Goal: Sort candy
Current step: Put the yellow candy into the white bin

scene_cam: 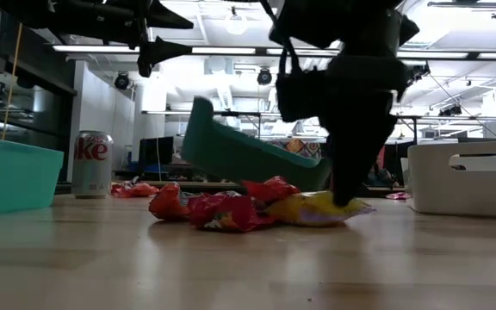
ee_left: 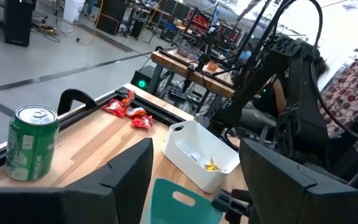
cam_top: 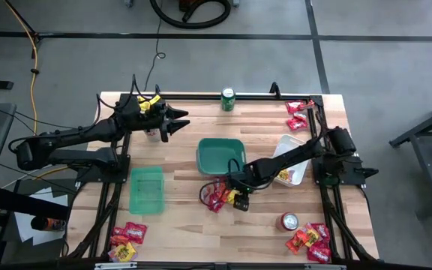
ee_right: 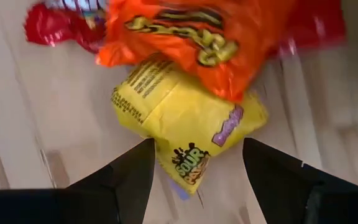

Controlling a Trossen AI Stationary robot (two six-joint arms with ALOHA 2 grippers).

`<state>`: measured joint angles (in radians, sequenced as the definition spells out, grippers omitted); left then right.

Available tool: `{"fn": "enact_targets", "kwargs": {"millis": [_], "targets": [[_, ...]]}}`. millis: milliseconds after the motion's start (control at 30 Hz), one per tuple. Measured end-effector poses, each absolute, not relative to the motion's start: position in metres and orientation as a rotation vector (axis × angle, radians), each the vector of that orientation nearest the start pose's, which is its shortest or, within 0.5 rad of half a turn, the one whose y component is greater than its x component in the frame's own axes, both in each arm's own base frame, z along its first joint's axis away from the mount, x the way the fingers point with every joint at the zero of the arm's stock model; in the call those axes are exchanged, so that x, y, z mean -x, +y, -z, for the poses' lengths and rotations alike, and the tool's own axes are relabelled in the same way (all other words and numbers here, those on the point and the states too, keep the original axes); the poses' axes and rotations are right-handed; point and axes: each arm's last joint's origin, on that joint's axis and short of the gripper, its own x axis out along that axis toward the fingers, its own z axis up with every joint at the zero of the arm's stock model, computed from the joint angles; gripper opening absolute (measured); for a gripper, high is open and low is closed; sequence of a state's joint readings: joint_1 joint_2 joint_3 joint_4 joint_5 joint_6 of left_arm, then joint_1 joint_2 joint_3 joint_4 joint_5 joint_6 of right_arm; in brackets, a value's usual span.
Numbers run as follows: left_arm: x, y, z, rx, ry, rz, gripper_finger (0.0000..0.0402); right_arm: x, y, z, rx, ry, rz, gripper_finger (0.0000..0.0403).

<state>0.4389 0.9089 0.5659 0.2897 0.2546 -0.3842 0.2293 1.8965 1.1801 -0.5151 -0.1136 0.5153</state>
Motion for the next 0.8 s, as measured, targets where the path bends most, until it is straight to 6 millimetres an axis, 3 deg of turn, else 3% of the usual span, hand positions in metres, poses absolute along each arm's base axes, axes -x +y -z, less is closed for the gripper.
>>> {"fn": "enact_targets", "kwargs": {"millis": [167,367,433,567,800], "targets": [[-0.188,0.080,-0.281,0.397,0.013,-0.196,0.0227,-0.353,0.087,-0.142,-0.389,1.272,0.034,0.0198],[-0.188,0.080,-0.281,0.401,0.013,-0.197,0.0227,-0.352,0.087,-0.144,-0.408,1.279,0.018,0.0048],[-0.188,0.080,-0.281,0.405,0.012,-0.197,0.0227,-0.352,0.088,-0.148,-0.428,1.281,-0.011,0.0014],[-0.188,0.080,-0.281,0.390,0.013,-0.196,0.0227,-0.344,0.087,-0.166,-0.455,1.286,-0.037,0.0011],[-0.188,0.080,-0.281,0.354,0.016,-0.196,0.0227,-0.305,0.078,-0.227,-0.462,1.292,-0.040,0.0002]]}}
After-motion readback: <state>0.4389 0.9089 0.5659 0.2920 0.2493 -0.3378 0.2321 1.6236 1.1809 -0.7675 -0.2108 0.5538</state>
